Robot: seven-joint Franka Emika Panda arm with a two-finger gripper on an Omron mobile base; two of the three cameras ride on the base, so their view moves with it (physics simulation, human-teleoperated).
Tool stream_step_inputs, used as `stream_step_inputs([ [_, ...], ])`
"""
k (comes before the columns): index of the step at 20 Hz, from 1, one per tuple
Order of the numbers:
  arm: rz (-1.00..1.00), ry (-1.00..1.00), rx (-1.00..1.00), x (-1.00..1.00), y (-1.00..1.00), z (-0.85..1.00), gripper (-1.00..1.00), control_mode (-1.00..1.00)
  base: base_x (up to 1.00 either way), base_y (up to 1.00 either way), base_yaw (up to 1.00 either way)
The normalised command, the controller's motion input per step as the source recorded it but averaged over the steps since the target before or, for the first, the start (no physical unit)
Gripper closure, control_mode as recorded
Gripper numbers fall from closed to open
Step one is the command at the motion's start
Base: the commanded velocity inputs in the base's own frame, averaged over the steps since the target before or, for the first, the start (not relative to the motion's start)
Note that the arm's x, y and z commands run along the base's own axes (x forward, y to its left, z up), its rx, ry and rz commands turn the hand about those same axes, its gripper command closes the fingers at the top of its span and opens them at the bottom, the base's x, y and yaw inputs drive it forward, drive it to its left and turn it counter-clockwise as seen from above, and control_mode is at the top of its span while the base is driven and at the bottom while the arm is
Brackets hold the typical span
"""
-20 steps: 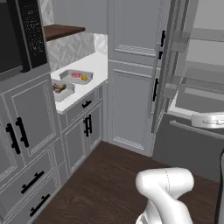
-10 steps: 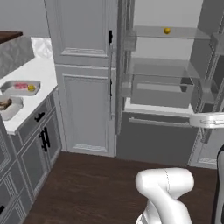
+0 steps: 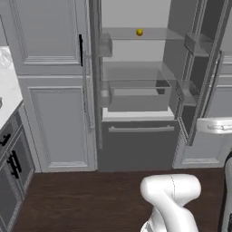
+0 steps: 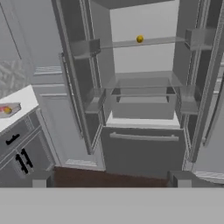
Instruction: Place one lemon and one steak in each tupperware on the nearby counter, to pack two identical lunches.
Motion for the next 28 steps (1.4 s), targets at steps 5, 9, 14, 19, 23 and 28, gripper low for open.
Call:
stream_step_inputs([
  [5, 0.0, 0.0, 0.0, 0.0, 0.0, 0.0, -1.0, 1.0, 0.96, 0.04, -0.18],
  [9, 0.0, 0.0, 0.0, 0.0, 0.0, 0.0, -1.0, 1.0, 0.94, 0.18, -0.16],
  [14, 0.0, 0.0, 0.0, 0.0, 0.0, 0.0, -1.0, 1.0, 0.83, 0.35, -0.19],
  [19, 0.0, 0.0, 0.0, 0.0, 0.0, 0.0, -1.0, 1.0, 0.58, 0.35, -0.21],
  [23, 0.0, 0.0, 0.0, 0.0, 0.0, 0.0, -1.0, 1.0, 0.47, 0.0, -0.1],
  [28, 0.0, 0.0, 0.0, 0.0, 0.0, 0.0, -1.0, 1.0, 0.63, 0.0, -0.07],
])
